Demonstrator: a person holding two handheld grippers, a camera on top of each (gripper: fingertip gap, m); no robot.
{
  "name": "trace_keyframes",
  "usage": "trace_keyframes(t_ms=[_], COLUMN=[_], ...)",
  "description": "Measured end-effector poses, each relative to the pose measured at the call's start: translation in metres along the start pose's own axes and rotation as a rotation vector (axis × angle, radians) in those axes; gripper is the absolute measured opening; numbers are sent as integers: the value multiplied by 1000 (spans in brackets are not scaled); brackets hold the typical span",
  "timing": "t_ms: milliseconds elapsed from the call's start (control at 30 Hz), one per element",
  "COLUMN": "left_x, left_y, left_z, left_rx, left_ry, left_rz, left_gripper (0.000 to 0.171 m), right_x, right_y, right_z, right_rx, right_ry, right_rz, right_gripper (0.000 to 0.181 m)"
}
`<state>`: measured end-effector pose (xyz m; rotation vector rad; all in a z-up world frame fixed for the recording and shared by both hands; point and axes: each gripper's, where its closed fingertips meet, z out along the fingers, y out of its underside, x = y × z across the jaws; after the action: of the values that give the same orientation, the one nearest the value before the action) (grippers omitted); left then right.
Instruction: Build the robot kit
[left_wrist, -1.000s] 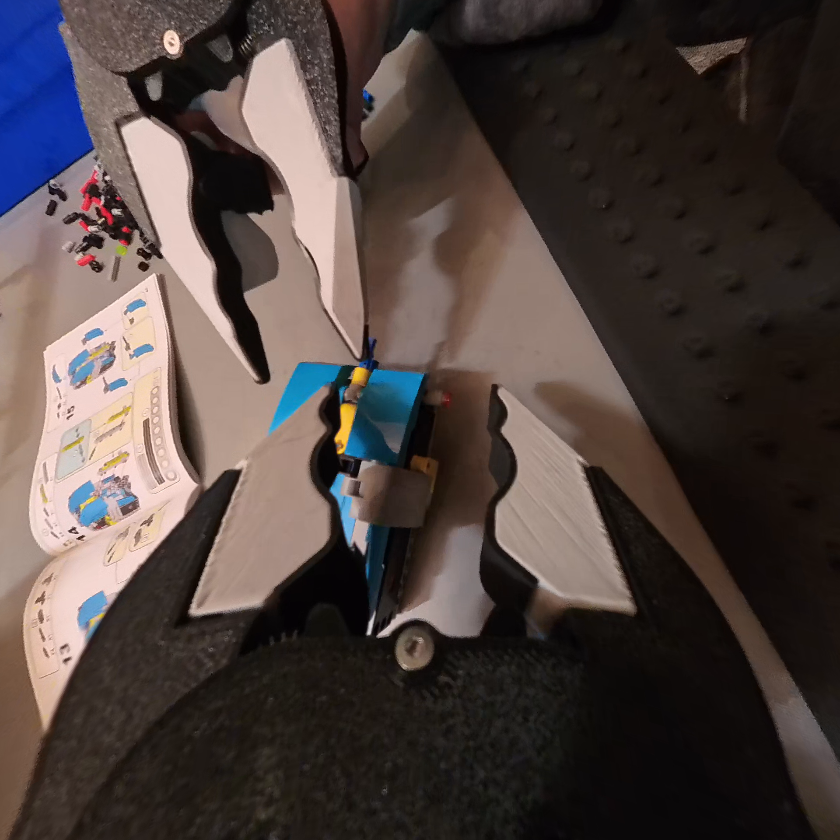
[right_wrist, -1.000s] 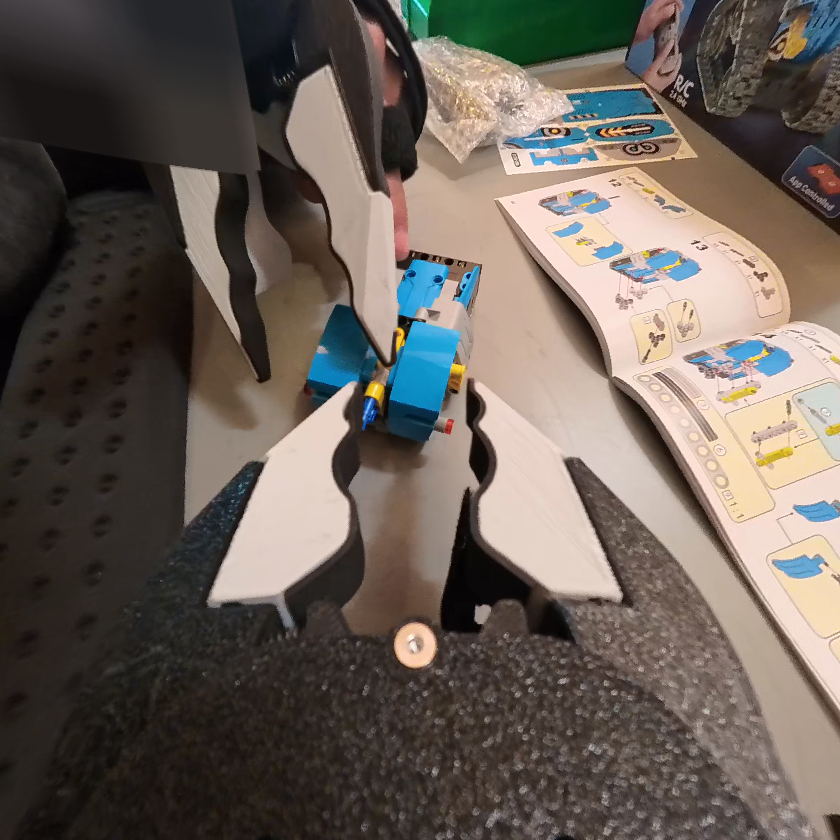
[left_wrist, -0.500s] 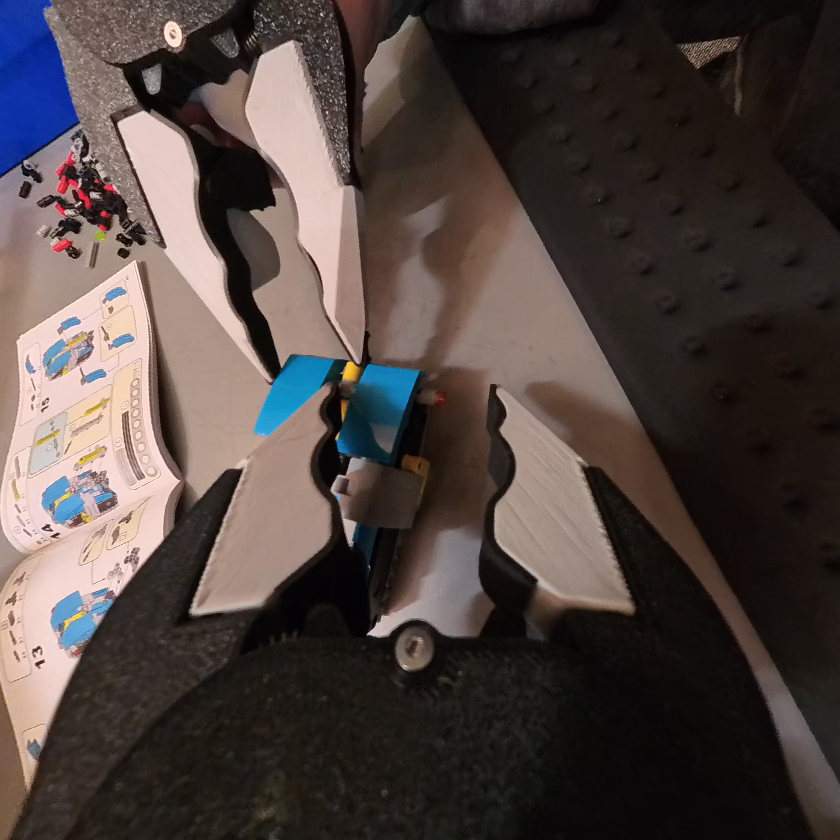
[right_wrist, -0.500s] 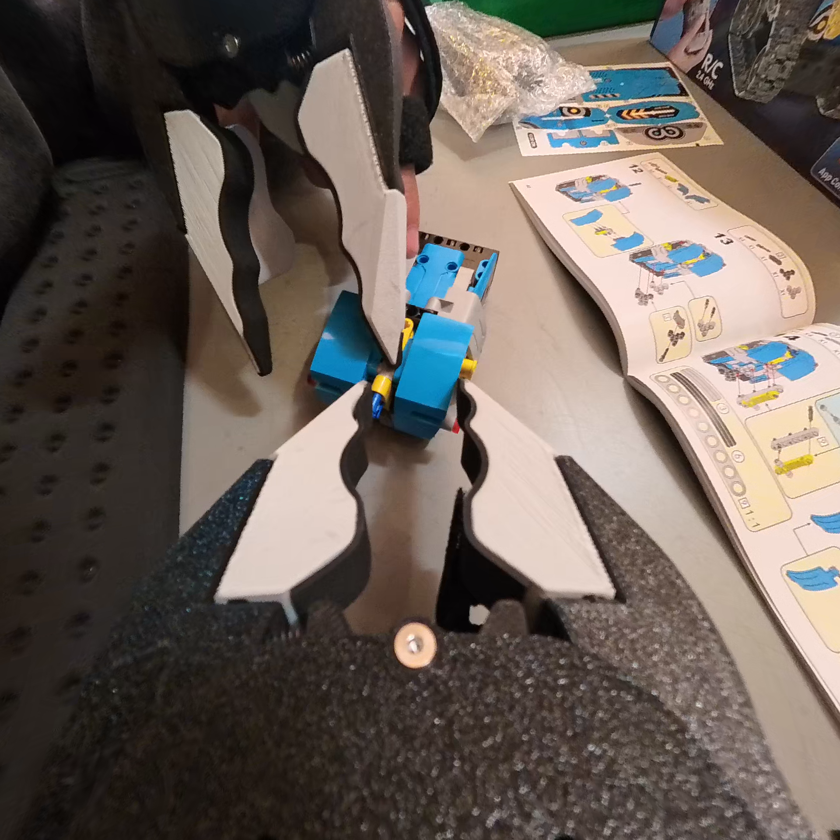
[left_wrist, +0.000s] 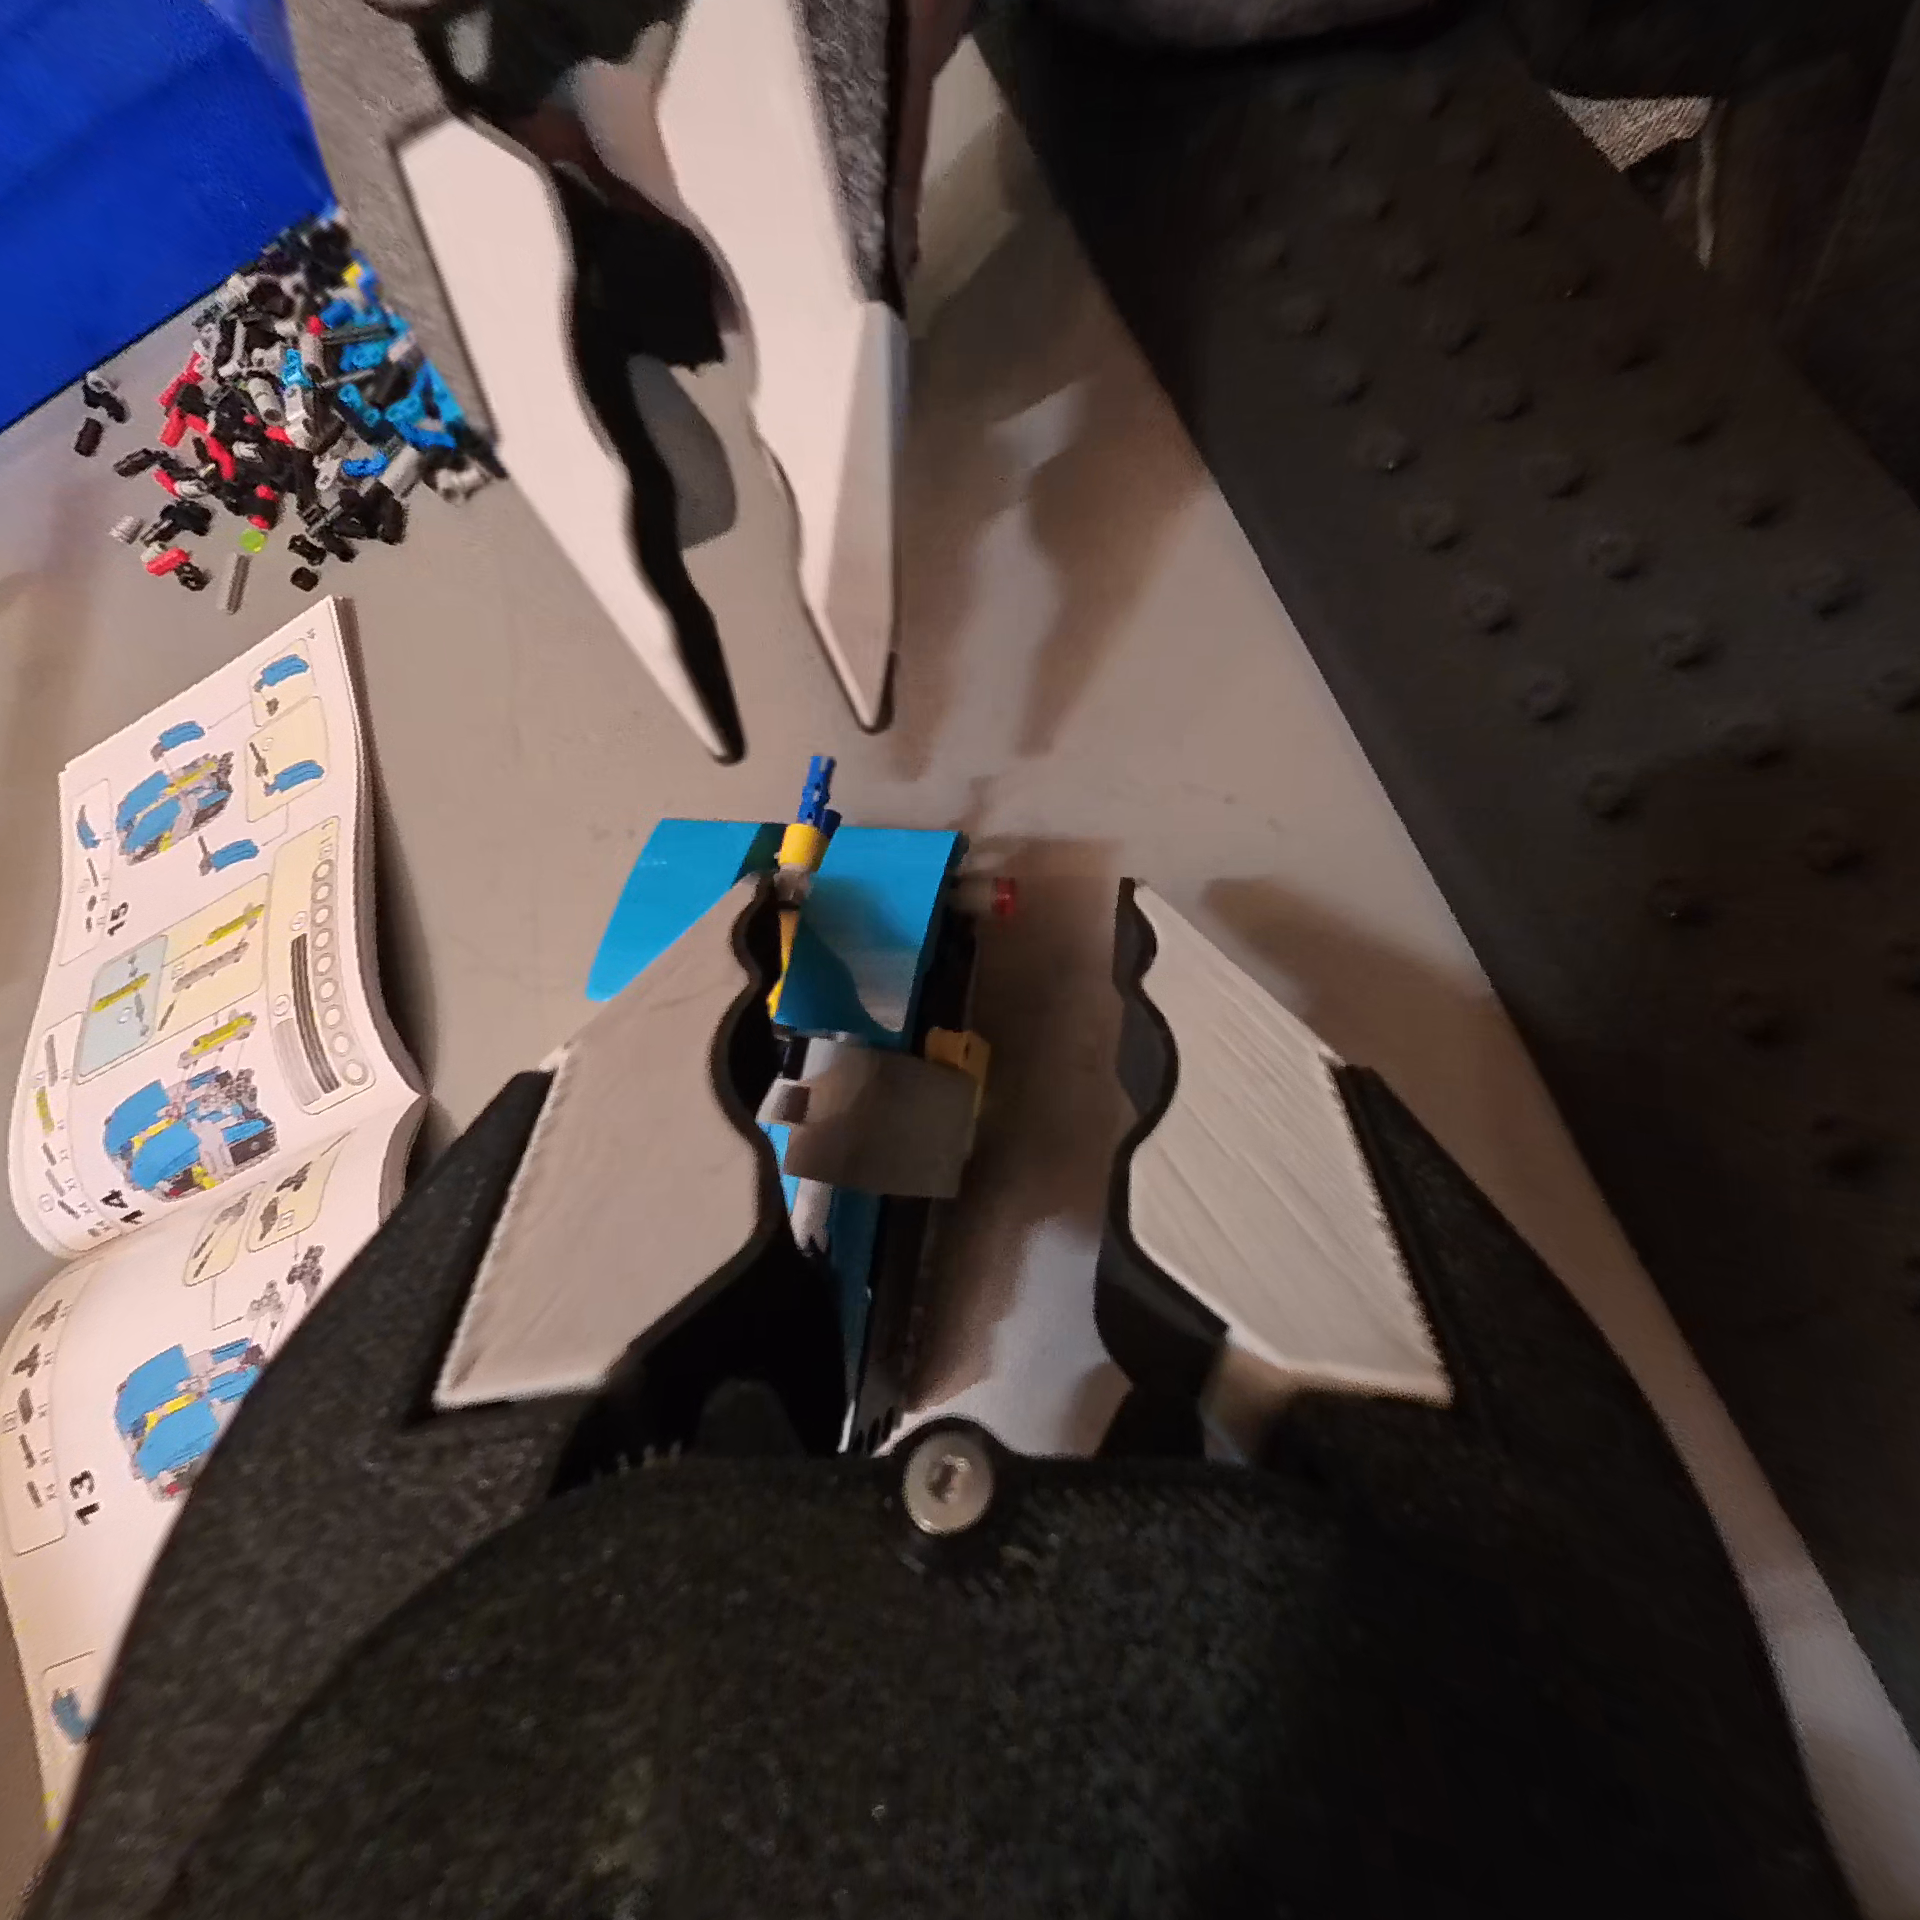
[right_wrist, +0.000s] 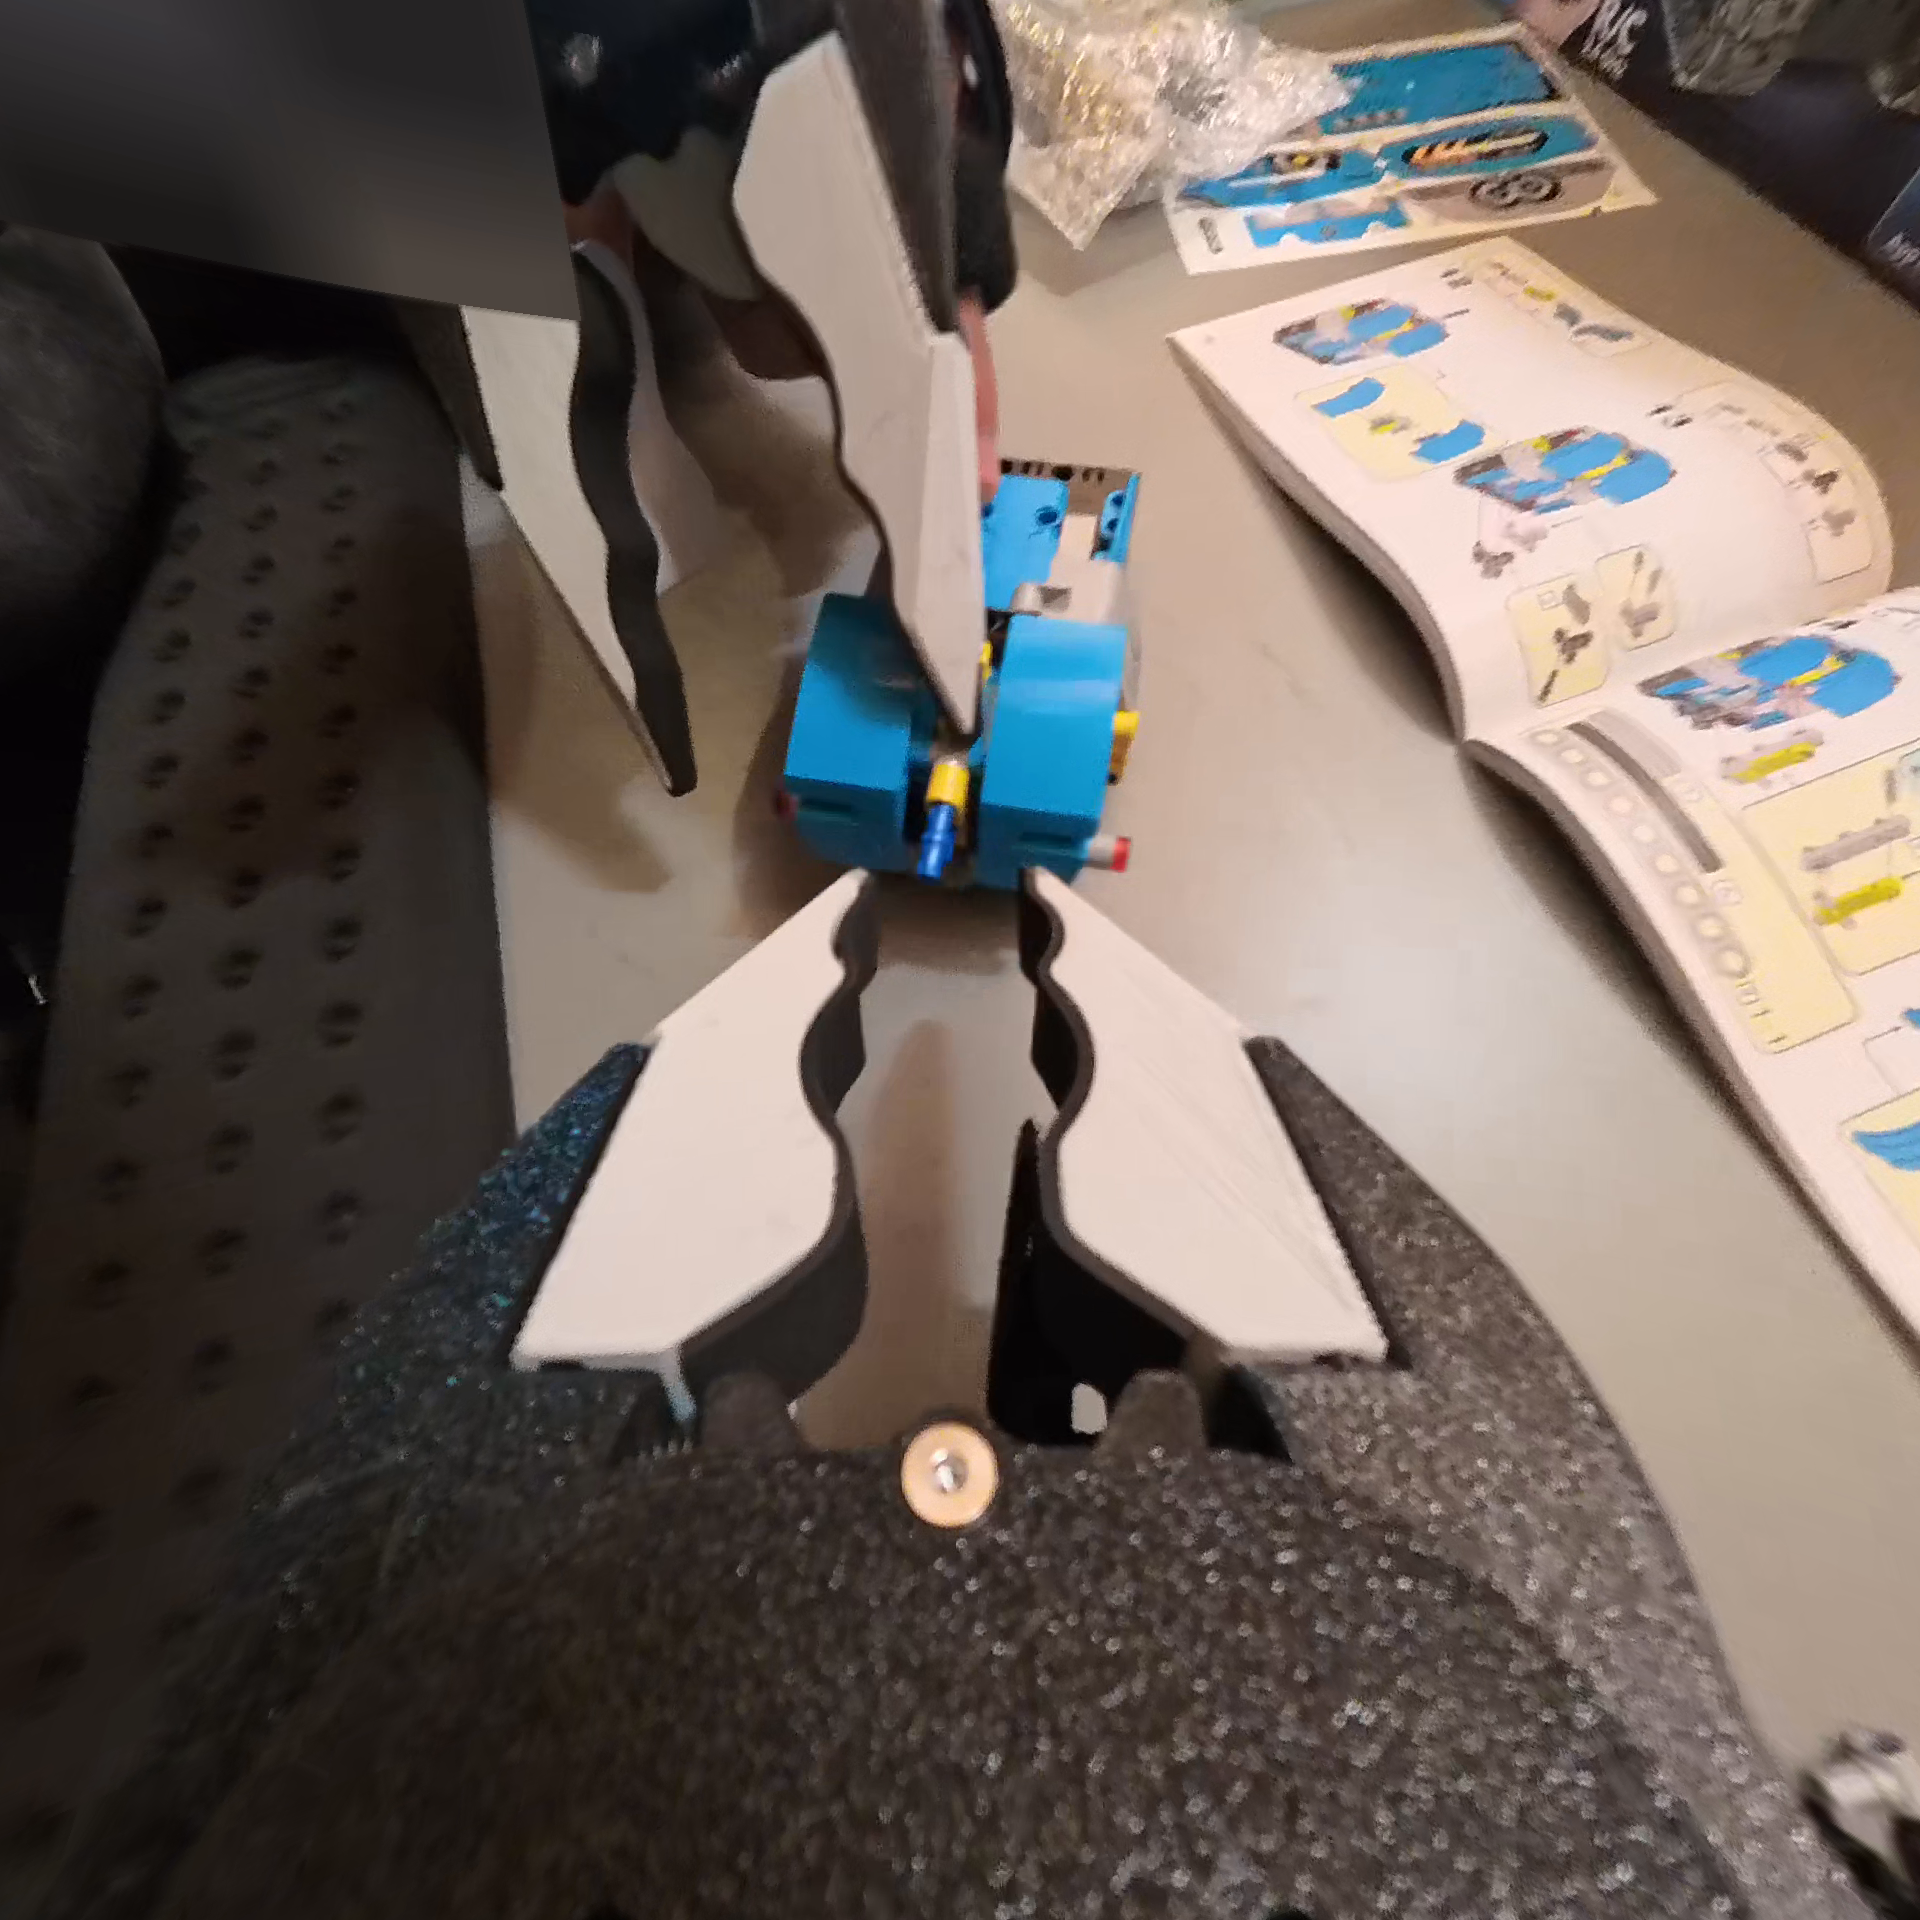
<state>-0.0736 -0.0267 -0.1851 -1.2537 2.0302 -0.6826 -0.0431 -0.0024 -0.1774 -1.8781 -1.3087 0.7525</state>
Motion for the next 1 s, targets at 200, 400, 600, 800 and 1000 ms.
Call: trace_keyframes(t_ms=[200, 400, 600, 800, 1000], left_x=[-1, -5, -8, -43, -41], left_y=[0, 2, -8, 30, 52], left_z=[-1, -2, -20, -46, -28], left_rx=[11, 16, 97, 86, 62], left_ry=[-1, -17, -1, -39, 61], left_rz=[-15, -31, -116, -221, -271], left_gripper=[64, 64, 73, 83, 79], right_x=[-6, 3, 5, 6, 6], right_y=[4, 2, 0, 0, -1], right_z=[11, 13, 13, 13, 12], right_rx=[-17, -19, 3, 3, 11], right_ry=[8, 55, 44, 47, 50], right_rz=[-31, -27, 6, 4, 6], right_gripper=[12, 4, 4, 4, 15])
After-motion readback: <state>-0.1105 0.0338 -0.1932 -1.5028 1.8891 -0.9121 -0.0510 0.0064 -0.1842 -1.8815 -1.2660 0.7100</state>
